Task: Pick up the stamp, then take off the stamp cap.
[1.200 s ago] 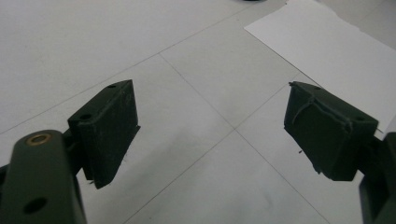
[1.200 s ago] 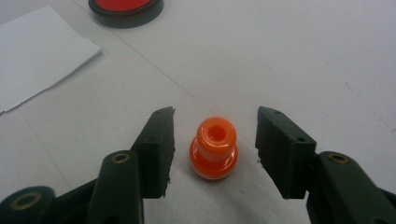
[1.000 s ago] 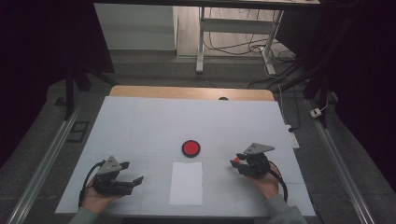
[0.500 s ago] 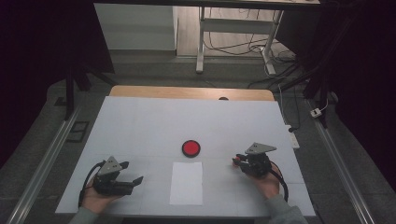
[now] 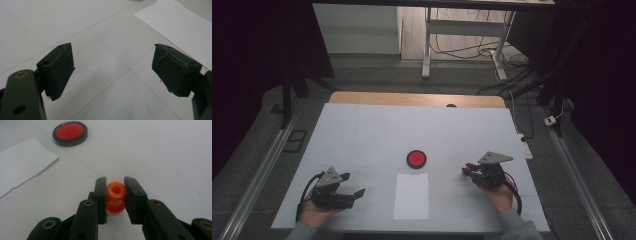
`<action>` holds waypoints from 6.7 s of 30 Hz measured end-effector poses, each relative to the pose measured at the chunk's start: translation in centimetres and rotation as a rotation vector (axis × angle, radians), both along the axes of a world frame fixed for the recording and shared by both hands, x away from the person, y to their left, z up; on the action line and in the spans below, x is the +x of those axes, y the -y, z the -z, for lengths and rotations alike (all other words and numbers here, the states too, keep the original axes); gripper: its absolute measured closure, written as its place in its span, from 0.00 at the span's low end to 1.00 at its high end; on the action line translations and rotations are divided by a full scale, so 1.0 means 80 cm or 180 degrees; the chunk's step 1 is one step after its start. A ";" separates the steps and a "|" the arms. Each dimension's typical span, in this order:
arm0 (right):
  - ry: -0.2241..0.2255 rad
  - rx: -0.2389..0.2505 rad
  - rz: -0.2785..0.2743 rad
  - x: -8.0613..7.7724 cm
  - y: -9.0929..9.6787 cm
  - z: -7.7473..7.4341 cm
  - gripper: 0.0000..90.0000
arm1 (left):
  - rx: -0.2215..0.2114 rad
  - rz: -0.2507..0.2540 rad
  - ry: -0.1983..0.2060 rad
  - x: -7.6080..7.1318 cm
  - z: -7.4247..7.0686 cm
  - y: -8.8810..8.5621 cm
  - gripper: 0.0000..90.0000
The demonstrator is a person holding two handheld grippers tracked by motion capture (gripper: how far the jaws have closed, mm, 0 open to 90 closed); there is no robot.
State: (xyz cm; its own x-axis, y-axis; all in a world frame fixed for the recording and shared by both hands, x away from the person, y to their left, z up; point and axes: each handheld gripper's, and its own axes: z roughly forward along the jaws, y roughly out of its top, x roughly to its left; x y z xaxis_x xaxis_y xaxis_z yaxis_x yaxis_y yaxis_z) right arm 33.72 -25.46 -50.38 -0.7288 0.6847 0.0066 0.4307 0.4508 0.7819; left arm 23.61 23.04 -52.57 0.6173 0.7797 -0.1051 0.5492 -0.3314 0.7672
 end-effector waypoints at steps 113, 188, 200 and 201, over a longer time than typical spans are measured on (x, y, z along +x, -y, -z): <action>0.0324 0.0738 -0.0697 -0.045 -0.082 -0.056 0.80 | -0.0019 -0.0017 -0.0003 0.002 0.003 0.000 0.20; 0.0246 0.0760 -0.0860 -0.035 -0.124 -0.044 0.80 | 0.0196 0.0436 0.0260 0.027 -0.025 0.069 0.20; 0.0234 0.0751 -0.0857 -0.034 -0.124 -0.043 0.80 | 0.0192 0.0587 0.0268 0.036 -0.032 0.096 0.21; 0.0234 0.0752 -0.0857 -0.034 -0.124 -0.043 0.80 | 0.0193 0.0596 0.0272 0.036 -0.032 0.097 0.21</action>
State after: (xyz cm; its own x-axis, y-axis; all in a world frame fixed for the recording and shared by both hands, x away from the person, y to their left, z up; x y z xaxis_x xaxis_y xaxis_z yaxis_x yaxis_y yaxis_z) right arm 31.00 -15.54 -46.97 -0.8871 0.4542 0.0826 0.2600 0.3437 0.9024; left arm 26.49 15.25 -49.99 0.7567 0.6537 -0.0025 0.4074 -0.4686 0.7838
